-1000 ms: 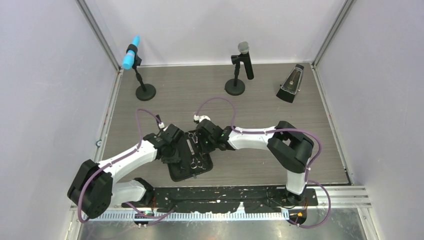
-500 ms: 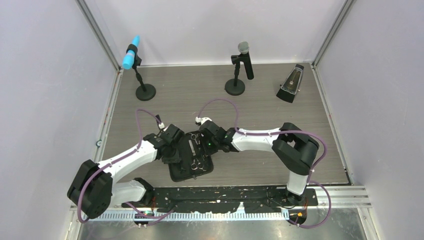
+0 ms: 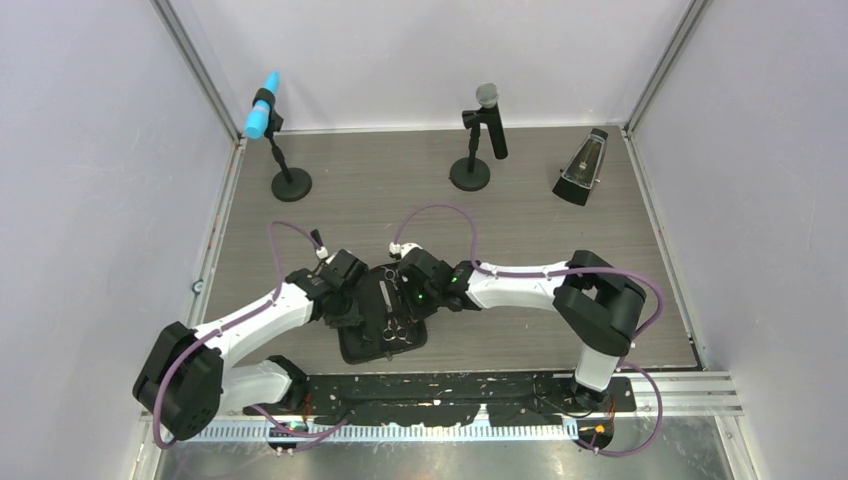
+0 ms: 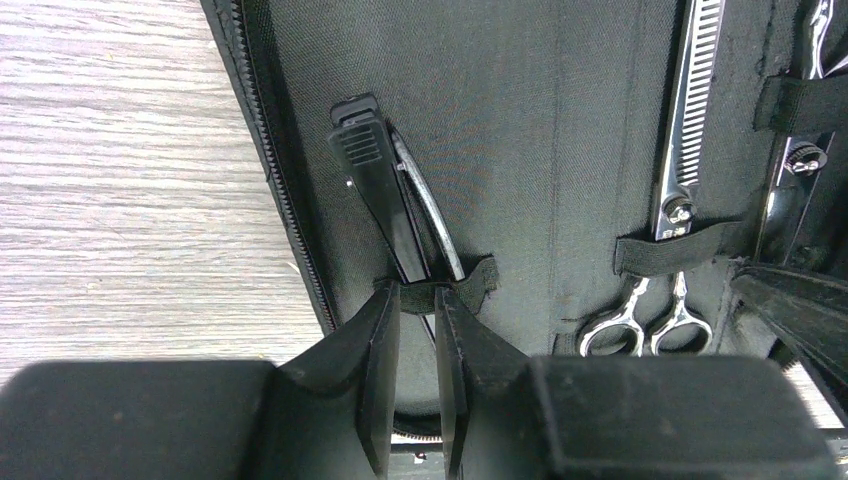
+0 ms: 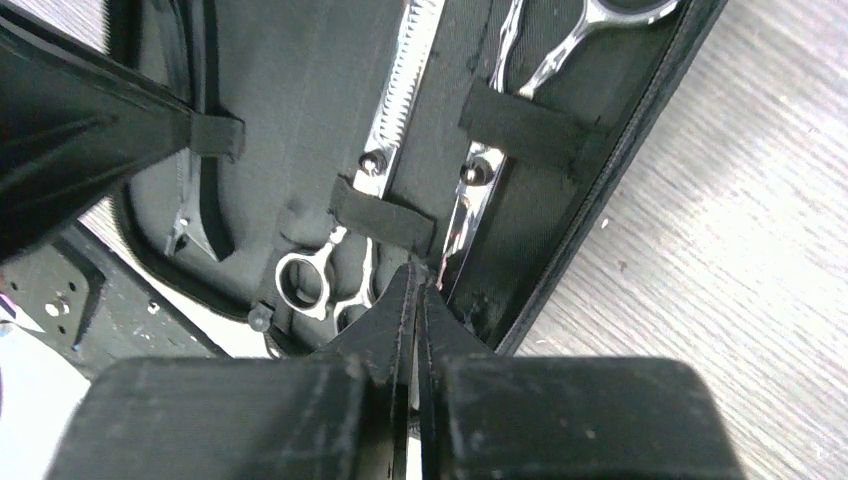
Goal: Sort the hair-cutting tools
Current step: Place the scissors in the hairdressing tool bag.
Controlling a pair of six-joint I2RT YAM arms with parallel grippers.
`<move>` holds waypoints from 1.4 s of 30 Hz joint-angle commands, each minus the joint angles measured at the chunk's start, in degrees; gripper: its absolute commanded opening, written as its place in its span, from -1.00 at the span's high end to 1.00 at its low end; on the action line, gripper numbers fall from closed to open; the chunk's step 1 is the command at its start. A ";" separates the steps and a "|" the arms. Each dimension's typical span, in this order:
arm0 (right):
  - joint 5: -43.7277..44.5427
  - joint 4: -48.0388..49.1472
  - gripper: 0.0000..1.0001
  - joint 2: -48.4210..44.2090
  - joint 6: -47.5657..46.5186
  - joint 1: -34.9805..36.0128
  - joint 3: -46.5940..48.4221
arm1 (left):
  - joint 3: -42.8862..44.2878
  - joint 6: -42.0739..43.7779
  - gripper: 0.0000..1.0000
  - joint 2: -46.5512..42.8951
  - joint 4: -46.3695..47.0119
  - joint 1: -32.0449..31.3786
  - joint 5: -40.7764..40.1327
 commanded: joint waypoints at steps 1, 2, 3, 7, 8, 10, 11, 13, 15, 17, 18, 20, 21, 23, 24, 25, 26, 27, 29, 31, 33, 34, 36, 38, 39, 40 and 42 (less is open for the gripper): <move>3.72 -1.26 0.89 -2.88 0.09 0.44 -1.82 | -1.25 -1.44 0.56 -0.82 2.74 -0.74 3.03; 5.26 -1.40 0.83 -4.02 -0.16 0.48 -1.57 | -1.37 -1.43 0.57 -0.90 2.74 -0.77 2.90; 6.04 -2.05 0.78 -4.46 -0.82 0.60 -1.20 | -1.31 -1.36 0.56 -0.73 2.73 -0.76 2.83; 11.38 -5.50 0.53 -4.83 -3.30 1.54 3.34 | -0.57 -0.96 0.56 0.11 2.69 -0.72 3.22; 12.41 -5.85 0.47 -4.16 -3.57 1.86 4.92 | -0.44 -0.96 0.56 0.25 2.67 -0.74 3.32; 13.95 -6.90 0.41 -2.70 -4.14 2.37 7.25 | -0.27 -0.82 0.56 0.10 2.57 -0.75 3.05; 14.57 -7.60 0.40 -2.18 -4.28 2.59 7.92 | -0.33 -0.82 0.56 0.07 2.48 -0.77 3.00; 16.96 -7.99 0.38 -1.34 -4.47 3.28 9.22 | -0.24 -0.89 0.56 -0.05 2.38 -0.74 2.88; 18.46 -8.04 0.36 -0.77 -4.68 3.67 9.97 | -0.28 -0.95 0.56 0.01 2.57 -0.74 2.89; 19.67 -8.03 0.36 0.28 -5.20 3.76 10.81 | -0.26 -0.99 0.56 0.30 2.79 -0.76 3.11; 19.89 -8.17 0.36 0.72 -5.58 3.77 11.54 | -0.09 -1.02 0.56 0.46 2.89 -0.76 3.25; 19.61 -9.07 0.36 2.26 -5.89 3.73 12.77 | 0.16 -1.07 0.56 0.65 2.91 -0.79 3.50; 19.01 -9.08 0.36 3.19 -5.92 3.76 13.05 | 0.25 -1.08 0.56 0.59 2.93 -0.77 3.59; 18.04 -9.13 0.37 4.52 -5.82 3.75 13.42 | 0.19 -1.13 0.56 0.42 2.93 -0.85 3.53; 17.84 -9.13 0.37 4.95 -5.67 3.77 13.38 | 0.12 -1.22 0.56 0.30 2.93 -0.84 3.49; 17.60 -9.16 0.38 5.56 -5.58 3.78 13.08 | 0.16 -1.25 0.56 0.24 2.91 -0.80 3.43; 17.58 -9.18 0.38 5.82 -5.35 3.78 12.90 | 0.16 -1.37 0.56 0.29 2.98 -0.80 3.41; 17.84 -9.14 0.39 6.28 -5.25 3.76 12.48 | 0.12 -1.41 0.56 0.33 2.99 -0.78 3.43; 18.17 -9.63 0.42 6.97 -5.02 3.73 12.22 | 0.13 -1.61 0.56 0.46 3.19 -0.85 3.54; 18.12 -10.14 0.47 7.57 -5.06 3.76 12.19 | 0.12 -1.78 0.56 0.53 3.40 -0.94 3.75; 18.08 -10.65 0.56 7.93 -5.05 3.84 12.09 | 0.10 -2.19 0.57 0.58 3.56 -1.06 3.90; 18.19 -11.07 0.61 8.06 -5.10 3.90 12.10 | 0.13 -2.48 0.58 0.46 3.67 -1.14 3.94; 18.24 -11.84 0.65 8.22 -5.10 4.09 12.03 | 0.05 -3.21 0.59 0.17 4.21 -1.34 4.14; 18.42 -12.87 0.66 8.46 -4.98 4.21 12.13 | -0.22 -3.94 0.61 -0.06 4.92 -1.55 4.69; 18.56 -13.71 0.65 8.59 -5.02 4.21 12.33 | -0.22 -4.16 0.61 0.03 5.12 -1.57 4.95; 18.84 -14.08 0.65 8.75 -5.04 4.22 12.43 | -0.17 -4.24 0.61 0.06 5.30 -1.66 5.17; 19.54 -14.57 0.60 8.27 -4.98 4.20 12.40 | -0.03 -4.25 0.62 0.35 5.34 -1.89 5.19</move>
